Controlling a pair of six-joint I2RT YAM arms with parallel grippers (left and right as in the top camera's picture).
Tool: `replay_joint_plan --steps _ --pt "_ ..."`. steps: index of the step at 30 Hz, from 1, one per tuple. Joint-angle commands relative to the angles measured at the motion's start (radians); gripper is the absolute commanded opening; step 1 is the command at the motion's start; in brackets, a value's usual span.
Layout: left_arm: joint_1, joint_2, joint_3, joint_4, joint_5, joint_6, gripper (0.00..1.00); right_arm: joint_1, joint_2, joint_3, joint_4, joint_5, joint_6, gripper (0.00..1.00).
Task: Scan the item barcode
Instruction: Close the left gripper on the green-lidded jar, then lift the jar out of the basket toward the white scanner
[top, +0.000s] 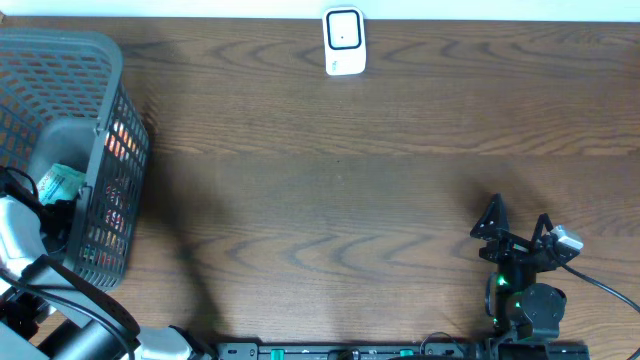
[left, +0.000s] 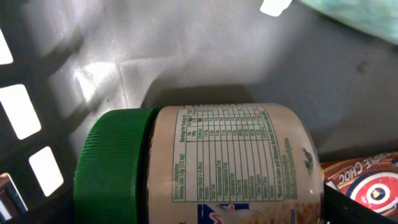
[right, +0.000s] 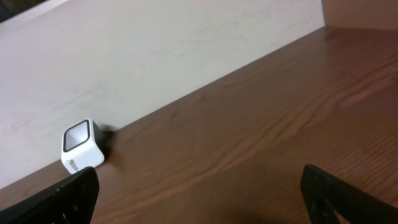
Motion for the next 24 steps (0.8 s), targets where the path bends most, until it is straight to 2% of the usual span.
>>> replay_joint_plan --steps 1,3,7,15,18,24 --pt "-0.002 -0.001 -0.007 0.002 -0.025 -0.008 0.81 0.007 -0.004 -0.001 -0.003 0.006 0.007 0.99" --pt "-0.002 -0.001 -0.007 0.000 -0.025 -0.007 0.72 0.007 -0.004 -0.001 -0.003 0.006 0.007 0.99" --pt "-0.002 -0.002 -0.006 0.000 -0.025 -0.007 0.66 0.007 -0.004 -0.001 -0.003 0.006 0.007 0.99" --pt "-0.002 -0.026 0.107 -0.057 0.016 -0.007 0.65 0.007 -0.004 -0.001 -0.003 0.006 0.007 0.99" --pt "-0.002 -0.053 0.207 -0.094 0.104 -0.007 0.66 0.007 -0.004 -0.001 -0.003 0.006 0.007 0.99" --pt "-0.002 -0.134 0.449 -0.173 0.386 -0.003 0.66 0.007 -0.004 -0.001 -0.003 0.006 0.007 0.99"
